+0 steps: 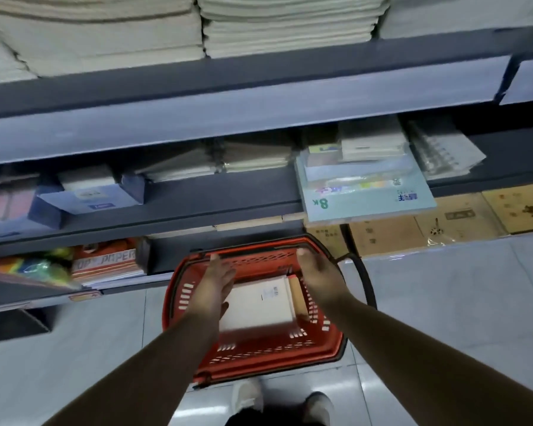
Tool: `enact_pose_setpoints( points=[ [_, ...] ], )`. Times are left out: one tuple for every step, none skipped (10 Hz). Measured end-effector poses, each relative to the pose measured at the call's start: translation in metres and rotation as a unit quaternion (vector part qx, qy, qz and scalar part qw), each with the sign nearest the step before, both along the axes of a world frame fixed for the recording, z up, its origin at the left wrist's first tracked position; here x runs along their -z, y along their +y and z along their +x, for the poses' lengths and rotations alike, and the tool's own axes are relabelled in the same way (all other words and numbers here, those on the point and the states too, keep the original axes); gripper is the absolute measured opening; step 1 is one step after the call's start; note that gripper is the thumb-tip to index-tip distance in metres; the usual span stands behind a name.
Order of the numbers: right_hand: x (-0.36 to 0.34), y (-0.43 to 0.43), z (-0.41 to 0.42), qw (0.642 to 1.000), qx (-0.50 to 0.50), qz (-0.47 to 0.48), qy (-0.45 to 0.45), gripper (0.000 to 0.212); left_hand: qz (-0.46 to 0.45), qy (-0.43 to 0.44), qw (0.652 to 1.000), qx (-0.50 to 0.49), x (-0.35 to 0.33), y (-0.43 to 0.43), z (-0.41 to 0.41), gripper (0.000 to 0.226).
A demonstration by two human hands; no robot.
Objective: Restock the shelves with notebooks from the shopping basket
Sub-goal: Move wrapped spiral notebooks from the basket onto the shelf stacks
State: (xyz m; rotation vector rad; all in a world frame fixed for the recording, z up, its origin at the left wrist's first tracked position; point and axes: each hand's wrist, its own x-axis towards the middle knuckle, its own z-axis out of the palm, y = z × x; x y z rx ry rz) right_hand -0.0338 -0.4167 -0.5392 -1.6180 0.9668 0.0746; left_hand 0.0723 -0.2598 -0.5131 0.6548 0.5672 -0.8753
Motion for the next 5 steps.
enact_pose_setpoints(
  points=[
    [0.034,0.0,0.004,1.0,0.012,0.019,0.006,0.047,0.307,-0.137,0.905,0.261,0.054,-0.004,0.004,0.06],
    [0.07,0.001,0.01,0.999,0.028,0.022,0.023,0.04,0.282,-0.147,0.902,0.292,0.092,0.0,0.014,0.068],
    [0.102,0.004,0.017,0.999,0.026,0.019,0.024,0.041,0.302,-0.129,0.903,0.277,0.118,0.004,0.01,0.067],
    [0.135,0.006,0.024,0.999,0.012,0.008,0.049,0.041,0.324,-0.129,0.901,0.259,0.147,0.007,0.009,0.064],
    [0.168,0.009,0.028,0.998,0.004,0.012,0.063,0.039,0.335,-0.113,0.899,0.258,0.178,0.011,0.01,0.067]
  ],
)
